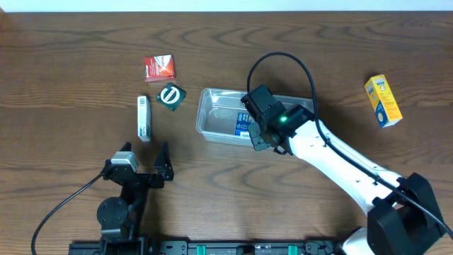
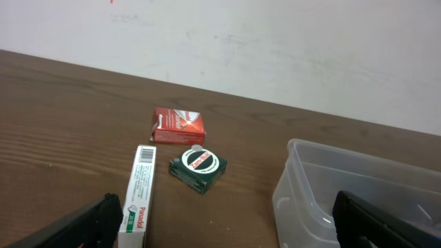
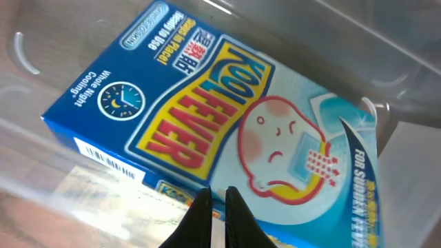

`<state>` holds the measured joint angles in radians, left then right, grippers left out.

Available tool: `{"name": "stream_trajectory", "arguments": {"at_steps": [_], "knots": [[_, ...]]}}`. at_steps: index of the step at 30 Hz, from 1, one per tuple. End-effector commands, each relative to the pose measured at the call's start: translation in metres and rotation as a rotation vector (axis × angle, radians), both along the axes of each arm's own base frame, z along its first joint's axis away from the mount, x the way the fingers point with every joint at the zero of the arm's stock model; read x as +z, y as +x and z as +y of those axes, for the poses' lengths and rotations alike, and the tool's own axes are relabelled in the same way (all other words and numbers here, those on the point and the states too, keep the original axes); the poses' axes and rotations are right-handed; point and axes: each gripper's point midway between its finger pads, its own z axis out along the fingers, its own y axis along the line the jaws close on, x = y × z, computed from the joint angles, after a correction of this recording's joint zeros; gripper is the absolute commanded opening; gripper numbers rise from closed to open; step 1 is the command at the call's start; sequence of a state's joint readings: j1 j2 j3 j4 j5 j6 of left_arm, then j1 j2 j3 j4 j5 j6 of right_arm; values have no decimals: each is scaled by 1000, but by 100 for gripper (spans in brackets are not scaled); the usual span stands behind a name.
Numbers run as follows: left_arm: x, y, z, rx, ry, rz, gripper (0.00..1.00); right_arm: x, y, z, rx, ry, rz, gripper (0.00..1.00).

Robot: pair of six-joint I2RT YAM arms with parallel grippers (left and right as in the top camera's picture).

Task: Pack container

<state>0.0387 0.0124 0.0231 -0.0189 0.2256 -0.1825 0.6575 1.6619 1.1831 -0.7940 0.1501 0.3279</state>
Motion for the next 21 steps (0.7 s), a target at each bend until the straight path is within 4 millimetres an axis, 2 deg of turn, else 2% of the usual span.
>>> {"name": "stream_trajectory", "arguments": {"at_steps": [1,16,19,21], "knots": [[-17,0,0,-3,7,48,98,-11,-5,-2,11,-20,23,7],[-17,0,0,-3,7,48,98,-6,7,3,24,8,-26,6],[-17,0,0,-3,7,48,98,5,13,8,28,23,-45,5],[-17,0,0,-3,7,48,98,18,17,14,42,42,-62,13]]}}
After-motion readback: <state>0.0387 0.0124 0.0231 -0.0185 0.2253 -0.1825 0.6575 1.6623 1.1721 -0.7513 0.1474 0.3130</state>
